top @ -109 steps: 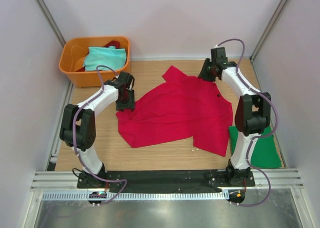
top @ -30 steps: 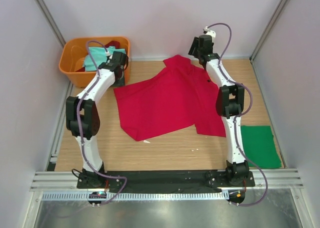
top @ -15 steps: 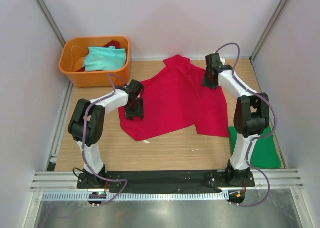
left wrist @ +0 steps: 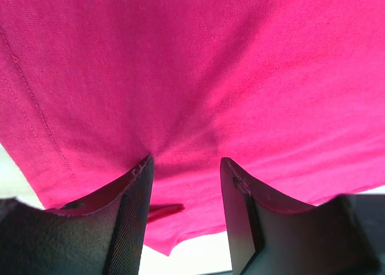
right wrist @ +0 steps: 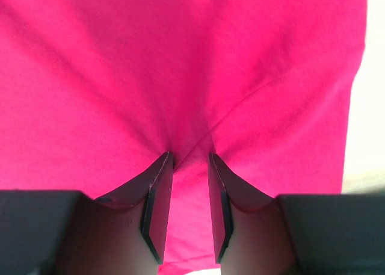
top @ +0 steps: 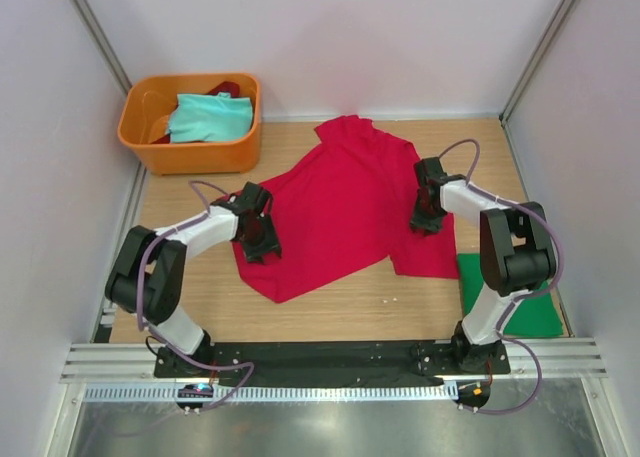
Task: Fold and stack the t-shirts
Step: Flatten the tshirt out
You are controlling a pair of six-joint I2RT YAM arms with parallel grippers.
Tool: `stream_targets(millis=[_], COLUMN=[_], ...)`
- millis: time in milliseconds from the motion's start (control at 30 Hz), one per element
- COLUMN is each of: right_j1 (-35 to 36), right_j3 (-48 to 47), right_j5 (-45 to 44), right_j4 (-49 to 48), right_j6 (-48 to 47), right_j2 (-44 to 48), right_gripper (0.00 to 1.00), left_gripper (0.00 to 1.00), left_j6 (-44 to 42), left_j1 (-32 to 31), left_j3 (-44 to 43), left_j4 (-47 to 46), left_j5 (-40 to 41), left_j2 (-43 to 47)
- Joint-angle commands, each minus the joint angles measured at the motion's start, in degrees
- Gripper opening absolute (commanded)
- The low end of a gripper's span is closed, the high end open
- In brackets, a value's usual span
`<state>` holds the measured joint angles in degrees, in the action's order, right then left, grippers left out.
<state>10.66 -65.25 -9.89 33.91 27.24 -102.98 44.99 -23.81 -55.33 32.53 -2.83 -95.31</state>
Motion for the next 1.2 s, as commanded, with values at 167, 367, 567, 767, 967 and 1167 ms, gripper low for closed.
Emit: stream_targets(millis=[167,367,567,767,967,1167], right_j1=[0.33,1.82,2.09,2.00,2.00,2.09], right_j3=[16.97,26.57,25.54,18.85,18.59,18.58], right_j5=[5.40,12.52,11.48,10.33,13.05,13.58], right_j4=[0.62,4.66,8.63,10.91,9.42,9.24], right_j6=[6.40,10.71,9.15,5.19,5.28,4.84], right_j2=[13.31,27.64,37.41,35.92,35.57,36.00], right_gripper=[0.36,0.36,0.38,0.40,0.41,0.41], left_gripper=[0.52,0.52,0.49,0.49,0.51,0.49], left_j6=[4.22,3.70,3.52,2.20,7.63,14.86], left_j1=[-0.01,-0.01,-0.18,-4.21,-13.97,-23.82], left_j3=[13.05,14.02,10.16,6.47,2.86,1.63], left_j4=[1.57,6.30,12.90,19.39,25.20,27.94], left_j5=[1.68,7.74,11.27,10.56,17.49,23.13], left_j2=[8.64,18.13,29.64,26.43,19.11,13.67])
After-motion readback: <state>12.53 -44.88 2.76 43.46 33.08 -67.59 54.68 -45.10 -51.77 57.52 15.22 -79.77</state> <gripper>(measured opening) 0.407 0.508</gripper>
